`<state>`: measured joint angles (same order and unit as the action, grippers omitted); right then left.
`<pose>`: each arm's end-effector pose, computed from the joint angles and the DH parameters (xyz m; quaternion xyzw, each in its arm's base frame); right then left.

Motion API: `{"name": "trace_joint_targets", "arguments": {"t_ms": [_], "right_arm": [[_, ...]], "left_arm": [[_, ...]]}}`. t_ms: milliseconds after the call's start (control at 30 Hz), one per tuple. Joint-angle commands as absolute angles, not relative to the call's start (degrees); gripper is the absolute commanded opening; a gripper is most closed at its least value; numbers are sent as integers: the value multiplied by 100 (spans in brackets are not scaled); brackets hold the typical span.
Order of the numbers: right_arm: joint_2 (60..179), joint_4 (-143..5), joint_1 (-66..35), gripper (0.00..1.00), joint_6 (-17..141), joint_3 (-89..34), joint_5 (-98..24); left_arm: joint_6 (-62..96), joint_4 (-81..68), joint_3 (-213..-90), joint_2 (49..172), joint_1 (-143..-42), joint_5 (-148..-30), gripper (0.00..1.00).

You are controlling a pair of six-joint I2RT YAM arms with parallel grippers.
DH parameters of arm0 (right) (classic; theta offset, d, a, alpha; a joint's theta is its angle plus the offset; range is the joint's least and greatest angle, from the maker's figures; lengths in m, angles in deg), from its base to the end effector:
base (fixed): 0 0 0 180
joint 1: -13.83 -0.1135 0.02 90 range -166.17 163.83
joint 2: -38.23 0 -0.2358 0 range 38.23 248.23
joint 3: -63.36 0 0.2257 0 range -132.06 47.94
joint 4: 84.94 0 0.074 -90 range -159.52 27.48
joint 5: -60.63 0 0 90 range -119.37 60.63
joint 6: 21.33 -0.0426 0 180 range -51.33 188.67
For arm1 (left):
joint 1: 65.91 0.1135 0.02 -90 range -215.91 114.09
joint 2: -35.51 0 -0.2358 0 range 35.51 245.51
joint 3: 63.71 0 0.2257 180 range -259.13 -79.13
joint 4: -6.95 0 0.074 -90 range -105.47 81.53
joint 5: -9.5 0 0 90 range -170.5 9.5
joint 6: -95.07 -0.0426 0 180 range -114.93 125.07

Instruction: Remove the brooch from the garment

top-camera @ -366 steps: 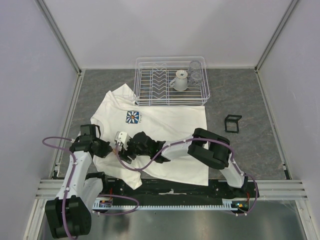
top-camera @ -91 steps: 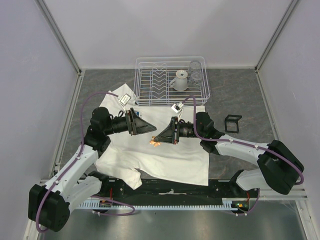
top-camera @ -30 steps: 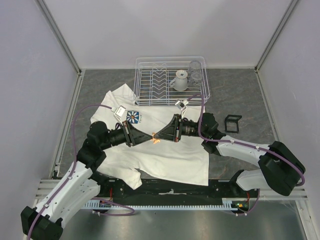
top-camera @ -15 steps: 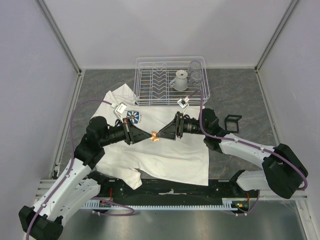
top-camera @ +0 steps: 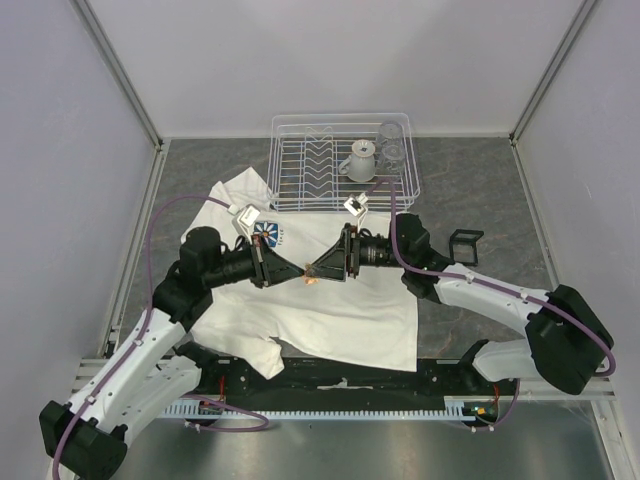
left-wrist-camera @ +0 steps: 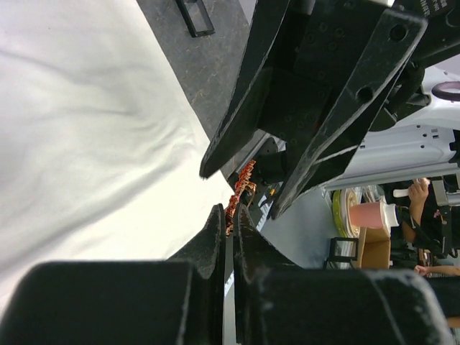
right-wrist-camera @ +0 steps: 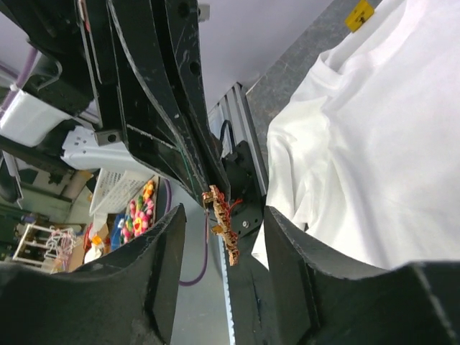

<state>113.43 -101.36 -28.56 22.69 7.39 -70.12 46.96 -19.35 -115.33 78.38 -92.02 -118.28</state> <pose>0.1873 0.2086 0.2619 -0.2187 0.6861 0.6314 0.2878 0.1438 -0.0995 0.2758 0.0847 0.7823 -0.5292 0.3175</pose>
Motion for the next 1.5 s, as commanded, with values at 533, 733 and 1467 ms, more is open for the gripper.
{"name": "trace_joint_targets", "arguments": {"t_ms": [533,733,1467], "right_arm": [[11435,-10213,-3082,28,2639,514,-7094],[11417,-10283,-3091,27,2665,540,-7094],[11382,-9870,-3091,24,3333,461,-7445]], "left_arm": [[5384,-937,-11402,7998,-9184,-12418,2],[5955,-259,-11121,8077,-9140,-12646,2],[5701,-268,-11262,8244,-8894,-13508,2]]}}
